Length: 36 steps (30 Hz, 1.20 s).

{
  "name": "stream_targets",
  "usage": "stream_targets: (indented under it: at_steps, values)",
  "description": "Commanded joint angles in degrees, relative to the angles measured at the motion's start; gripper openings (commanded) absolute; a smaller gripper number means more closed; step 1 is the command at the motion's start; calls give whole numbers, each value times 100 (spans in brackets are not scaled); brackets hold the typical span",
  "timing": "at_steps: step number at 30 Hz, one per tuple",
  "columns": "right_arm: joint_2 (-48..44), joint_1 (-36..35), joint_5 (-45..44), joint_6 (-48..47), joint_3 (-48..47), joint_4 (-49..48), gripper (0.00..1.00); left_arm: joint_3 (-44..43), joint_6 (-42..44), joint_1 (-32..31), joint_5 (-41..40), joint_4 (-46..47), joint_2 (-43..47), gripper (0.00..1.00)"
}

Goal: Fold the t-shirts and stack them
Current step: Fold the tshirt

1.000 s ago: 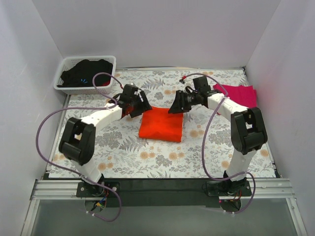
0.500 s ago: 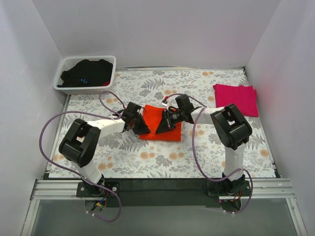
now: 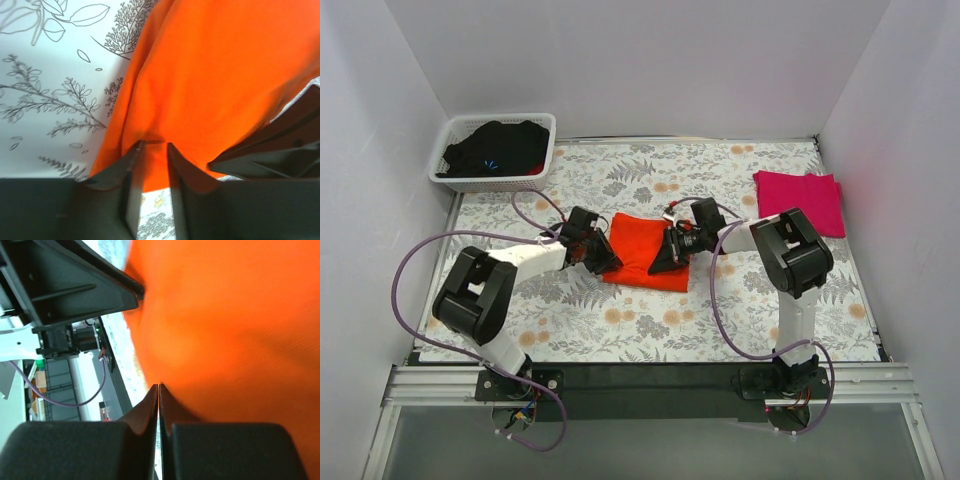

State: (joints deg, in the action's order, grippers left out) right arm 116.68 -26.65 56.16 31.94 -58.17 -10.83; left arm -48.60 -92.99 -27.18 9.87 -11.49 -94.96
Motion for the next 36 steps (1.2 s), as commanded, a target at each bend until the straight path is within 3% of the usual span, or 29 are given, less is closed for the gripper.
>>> stream_targets:
  at_steps: [1,6,10,14,20,23,28,32,36]
  values:
    - [-690,46,-71,-39,52,160,7,-290,307,-129,-205,-468,634,28]
    - [-1183,55,237,-171,297,441,7,-651,291,-534,23,-469,900,33]
    - [-1104,55,447,-443,561,661,7,-555,211,-560,340,-416,594,22]
    - [-754,221,370,-715,833,643,6,-239,176,-526,121,-319,303,16]
    - [-462,670,263,-1014,1053,644,4,87,211,-192,94,-214,73,14]
    - [-830,732,404,-971,1028,731,4,-131,404,-174,68,-310,389,18]
    - [-1359,916,414,-717,378,828,4,-738,852,-60,-63,-372,724,32]
    - [-1026,1145,273,-593,-439,802,4,-1344,1055,283,137,-126,199,29]
    - [-411,1233,106,-505,-1195,697,4,-2082,1204,503,428,-12,-951,24]
